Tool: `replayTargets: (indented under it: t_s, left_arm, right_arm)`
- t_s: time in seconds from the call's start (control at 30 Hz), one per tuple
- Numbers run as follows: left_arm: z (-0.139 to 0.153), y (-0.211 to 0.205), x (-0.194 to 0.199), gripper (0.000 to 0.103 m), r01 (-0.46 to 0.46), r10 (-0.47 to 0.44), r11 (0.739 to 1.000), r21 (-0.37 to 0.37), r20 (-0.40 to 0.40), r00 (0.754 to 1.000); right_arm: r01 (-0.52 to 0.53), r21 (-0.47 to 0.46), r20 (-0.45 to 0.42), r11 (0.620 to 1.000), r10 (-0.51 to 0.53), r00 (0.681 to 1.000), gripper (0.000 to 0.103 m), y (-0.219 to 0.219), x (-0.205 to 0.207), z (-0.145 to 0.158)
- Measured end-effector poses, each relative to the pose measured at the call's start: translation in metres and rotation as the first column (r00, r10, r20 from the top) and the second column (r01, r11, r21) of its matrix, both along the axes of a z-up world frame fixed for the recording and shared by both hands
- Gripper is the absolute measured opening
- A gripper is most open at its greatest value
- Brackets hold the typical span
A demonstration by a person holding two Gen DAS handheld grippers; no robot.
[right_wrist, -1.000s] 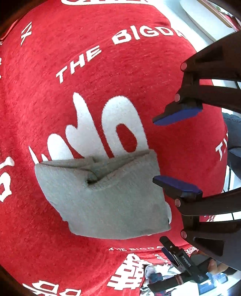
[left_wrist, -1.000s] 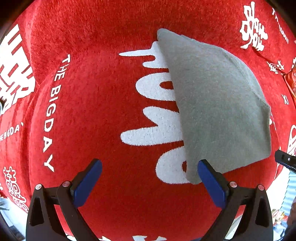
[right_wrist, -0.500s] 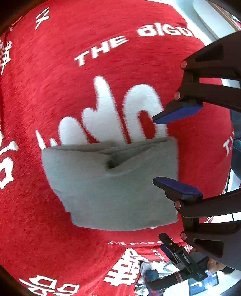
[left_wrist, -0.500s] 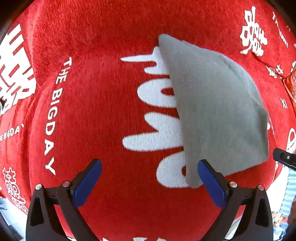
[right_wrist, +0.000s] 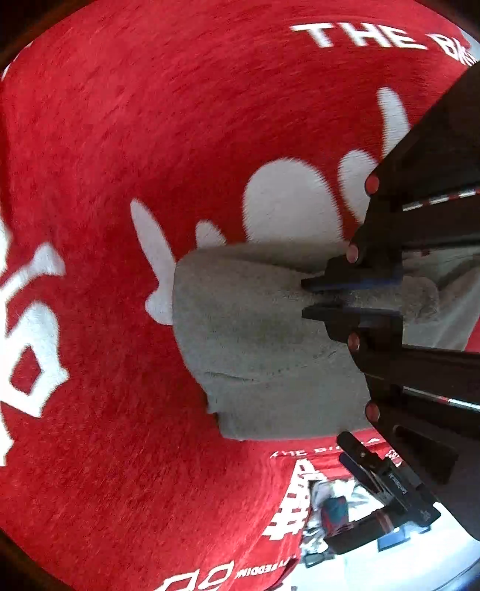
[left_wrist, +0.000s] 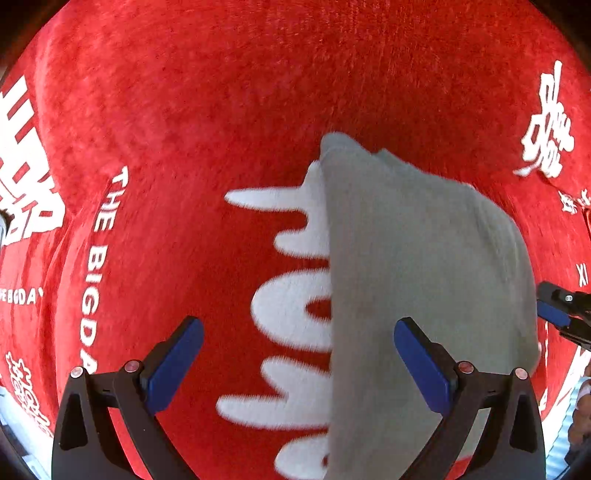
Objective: Fold small clothes
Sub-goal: 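Pinch and straighten the folded grey bundle with the right tool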
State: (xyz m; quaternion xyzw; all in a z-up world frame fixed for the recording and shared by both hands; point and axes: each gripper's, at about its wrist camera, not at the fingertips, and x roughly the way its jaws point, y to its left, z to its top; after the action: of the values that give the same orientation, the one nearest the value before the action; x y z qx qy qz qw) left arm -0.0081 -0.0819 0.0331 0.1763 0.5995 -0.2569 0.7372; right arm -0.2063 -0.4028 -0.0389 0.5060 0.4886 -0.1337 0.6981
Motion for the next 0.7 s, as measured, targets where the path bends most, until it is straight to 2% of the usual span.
replayTargets:
  t_s: [0.07, 0.17, 0.27, 0.33, 0.43, 0.57, 0.7]
  left_arm:
    - [-0.006, -0.009, 0.003, 0.103, -0.001, 0.001, 1.0, 0.014, 0.009, 1.0]
    - [-0.011, -0.014, 0.004, 0.103, -0.006, 0.006, 1.0, 0.015, 0.01, 1.0]
    - [-0.016, -0.015, 0.005, 0.103, -0.014, 0.014, 1.0, 0.016, -0.004, 1.0]
    - [-0.016, -0.014, 0.006, 0.103, -0.019, 0.019, 1.0, 0.012, -0.014, 1.0]
    - [-0.016, -0.016, 0.006, 0.103, -0.007, 0.007, 1.0, 0.017, -0.022, 1.0]
    - [-0.017, -0.017, 0.006, 0.103, 0.001, 0.0, 1.0, 0.022, -0.024, 1.0]
    - [-0.019, -0.018, 0.008, 0.103, -0.01, 0.011, 1.0, 0.025, -0.039, 0.999]
  right_arm:
    - [-0.087, -0.043, 0.063, 0.995, 0.089, 0.994, 0.009, 0.008, 0.013, 0.014]
    - [-0.159, -0.106, 0.052, 0.982, 0.165, 0.985, 0.008, 0.015, 0.019, 0.019]
    - [-0.109, -0.061, -0.007, 0.992, 0.109, 0.994, 0.009, 0.002, 0.008, -0.003]
    - [-0.067, 0.003, -0.027, 0.998, 0.067, 0.997, 0.01, -0.005, -0.007, -0.019]
    - [-0.028, 0.063, -0.014, 0.998, 0.029, 0.999, 0.022, -0.009, -0.022, -0.02]
    - [-0.029, 0.098, 0.01, 0.995, 0.028, 1.0, 0.062, -0.01, -0.031, -0.017]
    - [-0.047, 0.135, 0.018, 0.99, 0.045, 0.999, 0.065, -0.009, -0.033, -0.019]
